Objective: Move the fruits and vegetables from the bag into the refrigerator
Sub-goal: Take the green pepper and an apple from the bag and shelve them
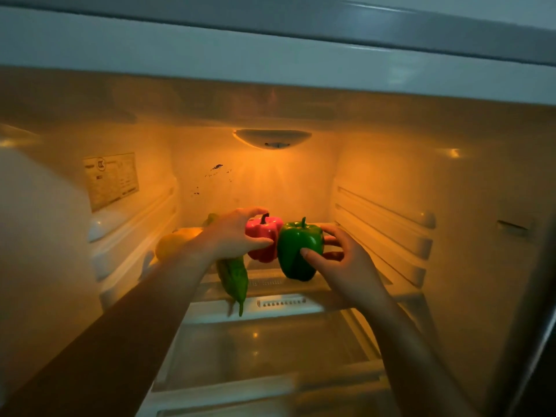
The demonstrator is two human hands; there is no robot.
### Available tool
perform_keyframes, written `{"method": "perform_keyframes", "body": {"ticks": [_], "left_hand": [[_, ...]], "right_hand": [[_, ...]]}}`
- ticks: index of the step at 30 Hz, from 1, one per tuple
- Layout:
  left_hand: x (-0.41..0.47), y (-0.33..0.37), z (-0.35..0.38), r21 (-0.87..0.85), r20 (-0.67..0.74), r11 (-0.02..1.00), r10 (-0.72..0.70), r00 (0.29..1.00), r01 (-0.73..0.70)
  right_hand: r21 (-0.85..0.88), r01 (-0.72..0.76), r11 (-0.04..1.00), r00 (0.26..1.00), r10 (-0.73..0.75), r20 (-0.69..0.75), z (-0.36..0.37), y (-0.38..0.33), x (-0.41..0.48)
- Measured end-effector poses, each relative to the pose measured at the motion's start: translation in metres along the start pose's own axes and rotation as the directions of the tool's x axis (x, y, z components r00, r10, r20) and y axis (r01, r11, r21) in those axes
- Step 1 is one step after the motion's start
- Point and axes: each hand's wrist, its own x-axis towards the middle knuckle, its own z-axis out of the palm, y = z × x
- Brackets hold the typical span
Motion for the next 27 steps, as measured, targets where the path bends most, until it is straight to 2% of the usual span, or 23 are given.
{"method": "perform_keyframes", "body": {"ticks": [6, 11, 18, 24, 27], "left_hand": [[0.003, -0.006, 0.001, 0.056, -0.140, 0.997, 0.057, 0.988, -0.049], [0.004, -0.014, 0.002, 0.041, -0.137, 0.998, 0.043, 0.990, -0.038], [-0.007, -0.020, -0.005, 0.040, -0.176, 0.998, 0.055, 0.983, -0.049], [-0.033, -0.020, -0.005, 0.002, -0.228, 0.997, 0.078, 0.971, -0.079], [-0.057, -0.018, -0.006, -0.063, -0.305, 0.993, 0.079, 0.949, -0.103]], "right_hand": [[0.060, 0.014, 0.998, 1.000, -0.016, 0.024, 0.005, -0.001, 0.003], [0.009, 0.074, 0.997, 0.997, -0.074, 0.026, 0.020, -0.004, 0.009], [0.036, 0.045, 0.998, 0.999, -0.046, 0.026, 0.018, 0.003, 0.012], [0.005, 0.073, 0.997, 0.997, -0.073, 0.020, 0.022, 0.004, 0.010], [-0.081, 0.093, 0.992, 0.996, -0.093, 0.006, 0.022, 0.005, 0.008]]}}
